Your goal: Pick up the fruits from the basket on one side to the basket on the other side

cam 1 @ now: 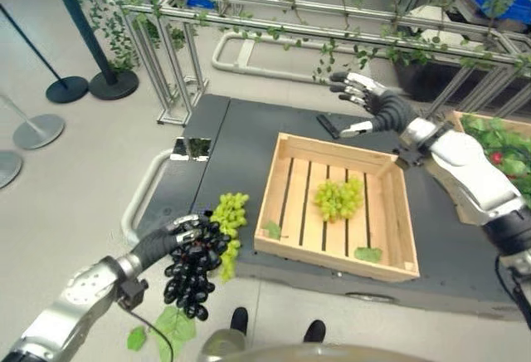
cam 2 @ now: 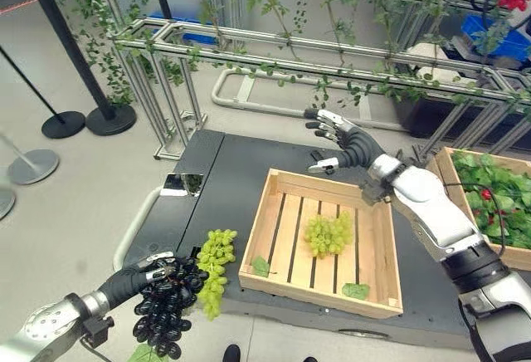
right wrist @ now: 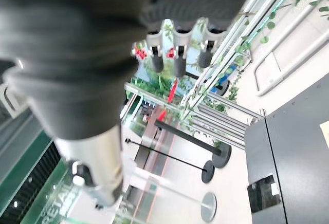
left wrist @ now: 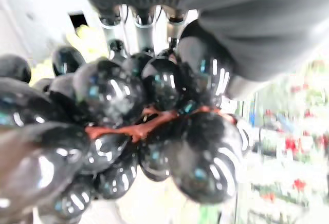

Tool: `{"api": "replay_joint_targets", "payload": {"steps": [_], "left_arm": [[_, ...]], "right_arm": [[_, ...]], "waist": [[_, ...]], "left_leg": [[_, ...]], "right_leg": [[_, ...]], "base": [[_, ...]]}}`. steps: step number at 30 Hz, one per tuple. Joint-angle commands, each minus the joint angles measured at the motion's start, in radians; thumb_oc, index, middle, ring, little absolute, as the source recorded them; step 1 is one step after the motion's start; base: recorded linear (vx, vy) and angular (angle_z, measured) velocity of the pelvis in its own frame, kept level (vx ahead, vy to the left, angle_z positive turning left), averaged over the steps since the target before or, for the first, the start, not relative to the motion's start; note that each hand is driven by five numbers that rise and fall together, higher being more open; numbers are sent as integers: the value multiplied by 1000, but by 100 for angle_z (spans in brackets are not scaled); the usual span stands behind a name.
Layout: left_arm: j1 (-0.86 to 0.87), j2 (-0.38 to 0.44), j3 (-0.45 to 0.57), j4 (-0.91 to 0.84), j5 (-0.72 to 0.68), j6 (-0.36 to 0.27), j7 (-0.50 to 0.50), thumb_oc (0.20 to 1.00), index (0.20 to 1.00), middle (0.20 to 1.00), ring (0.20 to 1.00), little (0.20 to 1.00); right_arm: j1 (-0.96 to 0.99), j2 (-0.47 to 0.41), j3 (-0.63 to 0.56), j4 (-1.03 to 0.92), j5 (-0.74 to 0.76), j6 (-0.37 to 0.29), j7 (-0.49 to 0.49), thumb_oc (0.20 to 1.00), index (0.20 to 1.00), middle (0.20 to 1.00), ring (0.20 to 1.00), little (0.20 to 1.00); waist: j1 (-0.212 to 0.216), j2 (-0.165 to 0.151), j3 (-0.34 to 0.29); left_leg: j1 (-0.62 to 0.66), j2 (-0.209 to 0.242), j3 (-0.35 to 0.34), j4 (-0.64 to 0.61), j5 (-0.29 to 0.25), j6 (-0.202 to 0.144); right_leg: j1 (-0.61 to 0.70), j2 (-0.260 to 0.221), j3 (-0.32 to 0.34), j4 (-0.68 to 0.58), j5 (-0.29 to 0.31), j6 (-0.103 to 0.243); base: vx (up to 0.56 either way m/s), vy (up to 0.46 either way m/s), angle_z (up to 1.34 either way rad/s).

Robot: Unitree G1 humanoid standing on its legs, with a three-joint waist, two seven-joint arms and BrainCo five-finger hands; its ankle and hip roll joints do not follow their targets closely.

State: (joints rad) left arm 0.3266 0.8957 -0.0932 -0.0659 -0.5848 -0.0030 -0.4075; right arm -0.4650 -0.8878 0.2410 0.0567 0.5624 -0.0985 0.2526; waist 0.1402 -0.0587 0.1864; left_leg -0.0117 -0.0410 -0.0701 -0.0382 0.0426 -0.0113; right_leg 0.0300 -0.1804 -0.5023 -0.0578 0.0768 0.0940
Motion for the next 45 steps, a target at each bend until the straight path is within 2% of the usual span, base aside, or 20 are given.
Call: {"api": "replay_joint_targets", "payload": {"steps": [1, 2, 6, 7, 13, 14, 19, 23, 25, 26, 28, 38, 44, 45], "left_arm": [[-12, -4, 47, -43, -83, -87, -7, 200, 200, 200, 200, 200], [-14, -24, 61, -34, -90, -91, -4, 200, 200, 200, 200, 200], [-15, -64, 91, -16, -110, -95, 4, 200, 200, 200, 200, 200], [-14, -77, 102, -11, -121, -96, 8, 200, 200, 200, 200, 200], [-23, -222, 170, 11, -220, -98, 27, 200, 200, 200, 200, 200], [-24, -222, 169, 11, -220, -98, 26, 200, 200, 200, 200, 200], [-42, -366, 178, 18, -332, -84, 29, 200, 200, 200, 200, 200], [-52, -423, 177, 24, -382, -75, 29, 200, 200, 200, 200, 200], [-67, -497, 178, 34, -449, -65, 33, 200, 200, 200, 200, 200], [-67, -497, 178, 33, -449, -64, 34, 200, 200, 200, 200, 200], [-75, -552, 167, 29, -497, -54, 44, 200, 200, 200, 200, 200], [-110, -675, 148, 1, -649, -54, 71, 200, 200, 200, 200, 200], [-113, -668, 147, -6, -652, -59, 76, 200, 200, 200, 200, 200], [-139, -657, 146, 18, -653, -67, 88, 200, 200, 200, 200, 200]], "right_arm": [[-14, -38, -35, -25, 26, -65, -14, 1000, 1000, 1000, 1000, 1000], [18, -37, -67, -13, 20, -70, -21, 1000, 1000, 1000, 1000, 1000], [65, -36, -112, -20, 25, -70, -22, 1000, 1000, 1000, 1000, 1000], [72, -35, -119, -19, 27, -71, -22, 1000, 1000, 1000, 1000, 1000], [167, -22, -208, -47, 38, -72, -12, 1000, 1000, 1000, 1000, 1000], [170, -23, -211, -48, 38, -72, -11, 1000, 1000, 1000, 1000, 1000], [195, 10, -250, -48, 53, -74, -12, 1000, 1000, 1000, 1000, 1000], [186, 31, -254, -41, 55, -76, -17, 1000, 1000, 1000, 1000, 1000], [181, 57, -258, -38, 52, -78, -20, 1000, 1000, 1000, 1000, 1000], [180, 56, -258, -39, 51, -78, -20, 1000, 1000, 1000, 1000, 1000], [172, 76, -265, -39, 46, -81, -28, 1000, 1000, 1000, 1000, 1000], [137, 161, -262, -23, 21, -90, -67, 1000, 1000, 1000, 1000, 1000], [139, 183, -265, -19, 16, -96, -81, 1000, 1000, 1000, 1000, 1000], [171, 188, -289, -36, 18, -108, -94, 1000, 1000, 1000, 1000, 1000]], "waist": [[26, -26, -63], [37, -18, -64], [47, -7, -68], [53, -4, -73], [63, 9, -77], [63, 9, -77], [68, 6, -86], [69, 5, -87], [71, 2, -89], [71, 2, -89], [71, 1, -90], [70, -8, -92], [78, -9, -80], [58, -2, -55]], "left_leg": [[-65, -60, -62, 55, -19, -1], [-72, -68, -91, 56, -13, -3], [-81, -75, -130, 58, -5, -9], [-70, -64, -141, 54, -24, -17], [-74, -58, -206, 52, -10, -36], [-74, -58, -207, 52, -10, -37], [-74, -55, -237, 49, -4, -44], [-74, -53, -242, 50, -3, -44], [-73, -52, -243, 47, -3, -44], [-73, -52, -243, 47, -3, -44], [-72, -52, -244, 45, -3, -43], [-70, -52, -225, 49, -13, -34], [-80, -51, -234, 47, -5, -38], [-112, -38, -210, 48, 14, -48]], "right_leg": [[-10, -92, -49, 71, 64, 118], [2, -98, -80, 72, 64, 119], [22, -106, -123, 72, 58, 118], [34, -96, -116, 74, 38, 127], [80, -98, -186, 89, 14, 118], [81, -98, -188, 89, 14, 118], [96, -97, -220, 95, 4, 112], [99, -97, -224, 98, 1, 110], [101, -96, -227, 96, -1, 109], [101, -96, -228, 96, -1, 108], [103, -96, -231, 95, -1, 108], [102, -100, -224, 85, 5, 109], [100, -101, -228, 83, 4, 109], [102, -108, -248, 88, 2, 110]], "base": [[-9, -23, 44], [-11, -25, 31], [6, -36, 54], [64, -112, 36], [10, -60, 45], [-1, -26, 28], [-11, -44, 19], [-8, -18, 8], [0, 0, 0], [0, 0, 0], [11, -10, 4], [6, -2, 2], [-15, 0, 0], [-89, 1, 2]]}}
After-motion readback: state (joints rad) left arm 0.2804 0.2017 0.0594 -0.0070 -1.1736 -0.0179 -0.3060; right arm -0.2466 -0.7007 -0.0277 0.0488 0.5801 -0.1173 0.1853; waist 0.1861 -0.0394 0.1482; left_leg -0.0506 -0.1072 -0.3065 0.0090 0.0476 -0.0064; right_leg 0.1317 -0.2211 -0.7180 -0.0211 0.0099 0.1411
